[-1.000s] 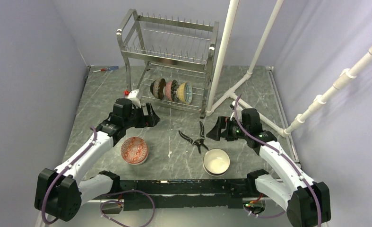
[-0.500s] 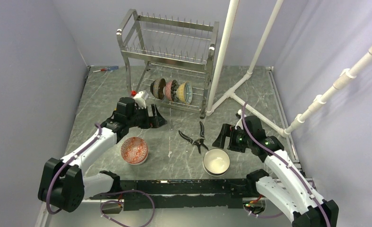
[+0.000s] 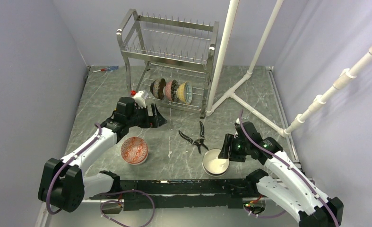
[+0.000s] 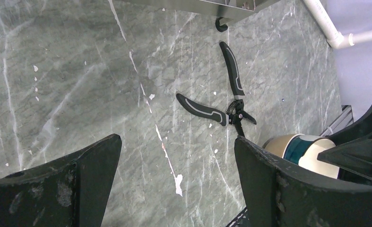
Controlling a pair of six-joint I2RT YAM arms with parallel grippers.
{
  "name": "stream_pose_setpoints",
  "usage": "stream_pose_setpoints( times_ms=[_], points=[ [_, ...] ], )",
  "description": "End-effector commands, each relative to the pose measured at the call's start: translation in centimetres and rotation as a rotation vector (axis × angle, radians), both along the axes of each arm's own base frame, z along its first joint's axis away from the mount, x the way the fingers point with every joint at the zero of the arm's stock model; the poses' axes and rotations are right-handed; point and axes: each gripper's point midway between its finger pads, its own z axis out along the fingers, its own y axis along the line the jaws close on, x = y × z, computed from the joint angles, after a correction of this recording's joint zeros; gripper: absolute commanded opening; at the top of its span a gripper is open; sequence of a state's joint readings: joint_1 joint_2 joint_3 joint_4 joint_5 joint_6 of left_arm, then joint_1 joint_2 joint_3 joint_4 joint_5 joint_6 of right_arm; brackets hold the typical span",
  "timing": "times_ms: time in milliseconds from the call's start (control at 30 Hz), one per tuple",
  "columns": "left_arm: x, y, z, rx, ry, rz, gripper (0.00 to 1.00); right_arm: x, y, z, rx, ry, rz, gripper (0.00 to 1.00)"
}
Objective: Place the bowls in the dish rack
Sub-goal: Pick up the bowl from the center of the board.
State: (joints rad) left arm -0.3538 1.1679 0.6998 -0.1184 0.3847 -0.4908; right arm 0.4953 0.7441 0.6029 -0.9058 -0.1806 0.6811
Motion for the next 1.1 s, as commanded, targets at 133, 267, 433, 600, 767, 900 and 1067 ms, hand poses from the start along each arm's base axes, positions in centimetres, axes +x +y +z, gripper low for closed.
stream_pose_setpoints(
  times_ms=[133, 267, 433, 600, 767, 900, 1067],
  points=[
    [0.7, 0.0, 1.5, -0.001, -0.054, -0.002, 0.94, 0.0, -0.4, 0.1, -0.033, -0.002, -0.012, 0.40],
    [0.6, 0.3, 1.3, 0.018, -0.053, 0.002, 0.94, 0.1, -0.5, -0.2, -0.052, 0.002, 0.001, 0.27],
    [0.5, 0.3, 1.4, 0.019, -0.056, 0.001, 0.94, 0.5, -0.4, 0.3, -0.057, -0.016, 0.015, 0.15],
    [0.5, 0.4, 1.2, 0.021, -0.055, 0.002, 0.94, 0.6, -0.3, 0.6, -0.046, -0.036, 0.022, 0.02],
    [0.3, 0.1, 1.4, 0.007, -0.049, -0.006, 0.94, 1.2, 0.3, 1.9, -0.012, -0.088, 0.038, 0.00],
    [0.0, -0.1, 1.8, -0.011, -0.048, -0.015, 0.94, 2.2, 0.9, 3.3, 0.020, -0.158, 0.052, 0.00],
    [-0.4, -0.5, 2.2, -0.041, -0.040, -0.029, 0.94, 3.7, 2.2, 5.2, 0.076, -0.246, 0.080, 0.00]
  ],
)
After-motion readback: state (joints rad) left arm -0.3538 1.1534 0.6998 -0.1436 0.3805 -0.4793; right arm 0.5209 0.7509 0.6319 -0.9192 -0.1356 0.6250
